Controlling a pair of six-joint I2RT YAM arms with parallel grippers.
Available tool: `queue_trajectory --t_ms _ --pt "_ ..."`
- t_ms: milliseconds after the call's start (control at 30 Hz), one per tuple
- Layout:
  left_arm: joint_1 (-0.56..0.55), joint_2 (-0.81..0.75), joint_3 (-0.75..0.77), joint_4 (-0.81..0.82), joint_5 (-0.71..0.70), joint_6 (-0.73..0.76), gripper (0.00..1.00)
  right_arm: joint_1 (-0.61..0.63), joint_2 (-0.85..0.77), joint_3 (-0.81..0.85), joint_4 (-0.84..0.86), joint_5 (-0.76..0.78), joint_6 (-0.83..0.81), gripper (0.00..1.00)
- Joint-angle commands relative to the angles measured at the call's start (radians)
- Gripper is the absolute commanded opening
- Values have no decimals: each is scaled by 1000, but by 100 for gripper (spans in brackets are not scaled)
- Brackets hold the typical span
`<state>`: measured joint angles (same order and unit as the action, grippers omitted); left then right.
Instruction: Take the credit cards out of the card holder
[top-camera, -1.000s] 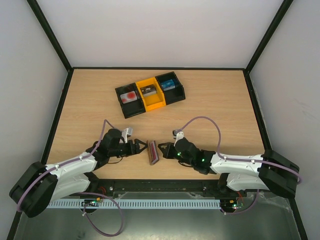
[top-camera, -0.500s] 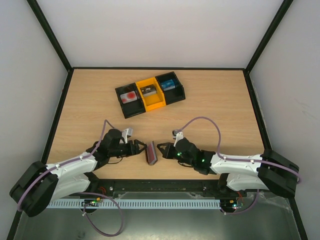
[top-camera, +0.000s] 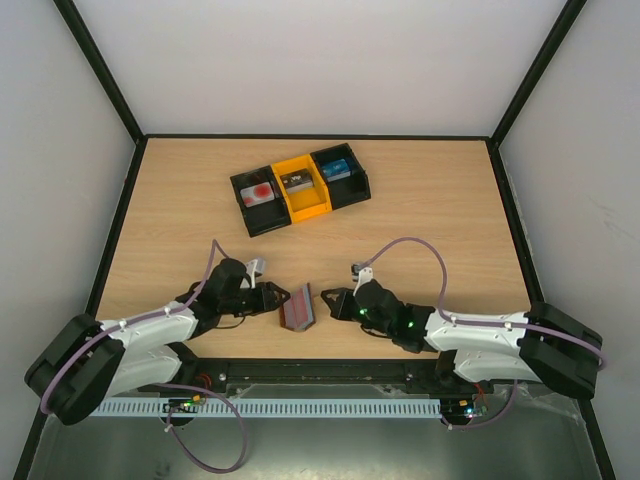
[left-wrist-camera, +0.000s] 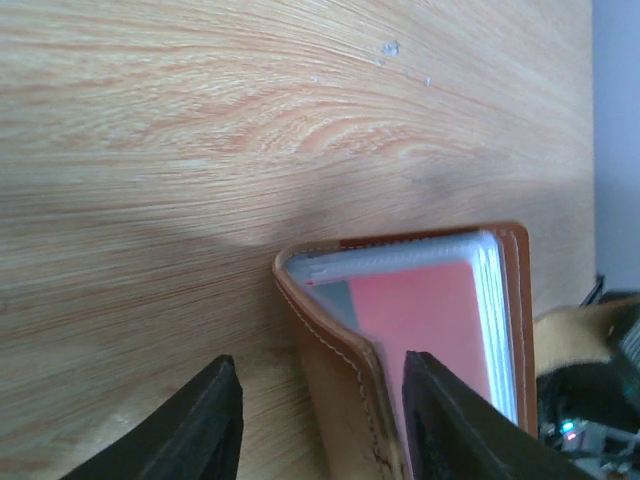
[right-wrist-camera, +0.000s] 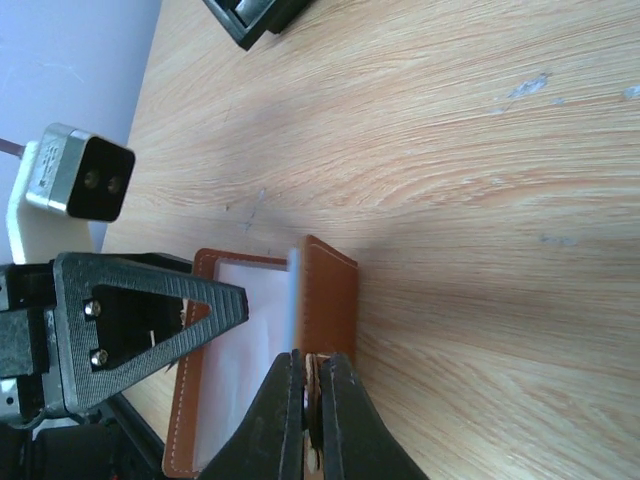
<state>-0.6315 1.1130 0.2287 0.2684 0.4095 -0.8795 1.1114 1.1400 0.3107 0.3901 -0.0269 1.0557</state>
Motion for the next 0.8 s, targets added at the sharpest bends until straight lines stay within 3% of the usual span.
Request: queue_trajectory --t_ms 0,167,333,433,567,767 --pt "5 -8 5 -28 -15 11 41 4 -19 -17 -63 86 6 2" --pt "5 -41 12 -28 1 11 17 4 -4 -48 -74 115 20 3" --pt "4 -51 12 -11 16 4 3 4 -6 -34 -148 149 20 22" --pt "5 -49 9 -3 18 0 3 4 -33 10 -260 202 -3 33" --pt "6 -34 10 29 28 -11 3 4 -112 59 -375 207 -35 37" --pt "5 22 14 95 40 -32 3 5 -153 32 -190 43 -22 37"
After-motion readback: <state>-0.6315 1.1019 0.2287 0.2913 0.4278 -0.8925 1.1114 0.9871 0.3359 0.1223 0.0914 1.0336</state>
